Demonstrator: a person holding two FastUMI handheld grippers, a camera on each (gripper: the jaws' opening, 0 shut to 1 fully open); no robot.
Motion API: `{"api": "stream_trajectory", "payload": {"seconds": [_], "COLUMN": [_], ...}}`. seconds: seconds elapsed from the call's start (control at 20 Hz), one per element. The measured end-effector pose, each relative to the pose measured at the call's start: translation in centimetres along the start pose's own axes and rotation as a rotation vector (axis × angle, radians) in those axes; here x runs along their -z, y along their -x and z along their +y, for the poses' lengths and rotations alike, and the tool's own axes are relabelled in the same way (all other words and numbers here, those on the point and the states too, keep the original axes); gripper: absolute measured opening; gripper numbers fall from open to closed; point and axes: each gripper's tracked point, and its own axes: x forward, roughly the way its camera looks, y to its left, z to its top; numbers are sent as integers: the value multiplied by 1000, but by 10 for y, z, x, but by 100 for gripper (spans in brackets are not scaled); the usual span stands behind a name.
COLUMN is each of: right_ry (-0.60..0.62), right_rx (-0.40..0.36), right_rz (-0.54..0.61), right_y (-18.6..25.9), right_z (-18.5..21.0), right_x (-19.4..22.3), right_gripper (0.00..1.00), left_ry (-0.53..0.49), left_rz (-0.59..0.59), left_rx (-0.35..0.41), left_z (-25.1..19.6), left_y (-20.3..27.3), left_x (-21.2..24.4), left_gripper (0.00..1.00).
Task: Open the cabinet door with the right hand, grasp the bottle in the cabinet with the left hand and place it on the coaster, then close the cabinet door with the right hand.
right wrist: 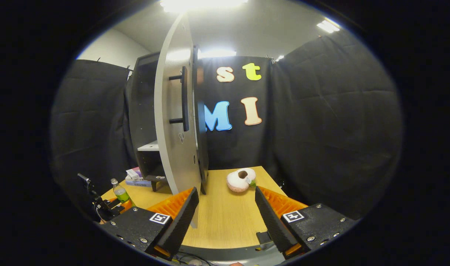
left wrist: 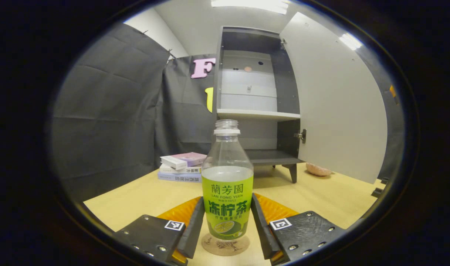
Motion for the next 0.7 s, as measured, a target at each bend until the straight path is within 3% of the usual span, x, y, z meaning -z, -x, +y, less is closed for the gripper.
{"api": "stream_trajectory", "payload": {"seconds": [0.15, 0.2, 0.35, 0.4, 0.55, 0.6, 0.65, 0.7], "right_ry": [17, 21, 18, 17, 25, 26, 27, 26], "right_rx": [-4, -5, -7, -8, -10, -11, -12, -13], "right_rz": [8, 11, 18, 19, 21, 21, 23, 24], "right_y": [0, 0, -3, -3, -6, -5, -6, -6], "right_z": [3, 3, 4, 4, 6, 6, 6, 6], "right_x": [3, 4, 7, 7, 8, 8, 8, 8], "right_gripper": [95, 95, 94, 95, 95, 95, 95, 94], "left_ry": [2, 2, -15, -16, -13, -13, -15, -19], "left_rz": [7, 10, 23, 28, 44, 31, 40, 41], "left_rx": [-7, -6, -16, -21, -33, -34, -34, -32], "left_z": [-1, -2, 2, 4, 9, 9, 9, 7], "left_y": [-1, -1, 0, 0, 2, 2, 3, 4], "left_x": [9, 14, 24, 29, 41, 38, 40, 40], "left_gripper": [69, 64, 73, 69, 69, 73, 69, 73]}}
